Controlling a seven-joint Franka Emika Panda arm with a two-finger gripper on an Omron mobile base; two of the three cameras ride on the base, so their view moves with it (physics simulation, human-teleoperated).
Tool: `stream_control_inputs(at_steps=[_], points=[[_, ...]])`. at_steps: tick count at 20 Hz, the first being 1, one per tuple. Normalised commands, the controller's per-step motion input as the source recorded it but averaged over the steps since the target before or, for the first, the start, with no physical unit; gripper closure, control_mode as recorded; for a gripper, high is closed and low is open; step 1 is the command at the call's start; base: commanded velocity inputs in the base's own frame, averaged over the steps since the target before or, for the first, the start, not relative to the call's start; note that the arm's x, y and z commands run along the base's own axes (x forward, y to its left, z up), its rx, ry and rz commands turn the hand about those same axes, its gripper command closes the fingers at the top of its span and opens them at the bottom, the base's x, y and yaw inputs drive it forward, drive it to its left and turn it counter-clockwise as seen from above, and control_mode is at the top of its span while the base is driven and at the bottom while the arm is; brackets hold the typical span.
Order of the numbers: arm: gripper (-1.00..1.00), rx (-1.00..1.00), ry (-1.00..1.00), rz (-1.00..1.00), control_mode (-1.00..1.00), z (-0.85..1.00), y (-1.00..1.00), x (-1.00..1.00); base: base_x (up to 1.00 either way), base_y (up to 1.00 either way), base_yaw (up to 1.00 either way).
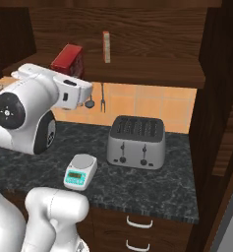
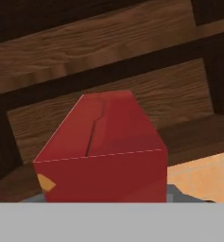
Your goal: Pick the cereal and place it on the digital scale for weighing, and close the cabinet.
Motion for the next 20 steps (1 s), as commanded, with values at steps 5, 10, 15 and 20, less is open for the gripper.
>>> stream_control_inputs(at_steps=[5, 10, 15, 20], points=[[1.0, -0.06, 0.11, 0.12, -1.0, -0.23, 0.1, -0.07, 0.0, 0.0, 0.0], [1.0, -0.06, 0.15, 0.24, -1.0, -0.88, 0.06, 0.02, 0.0, 0.0, 0.0], [1.0, -0.11, 0.09, 0.2, -1.0, -0.95, 0.06, 0.12, 0.0, 0.0, 0.0], [1.0, -0.03, -0.02, 0.06, -1.0, -0.87, 0.0, 0.39, 0.0, 0.0, 0.0]])
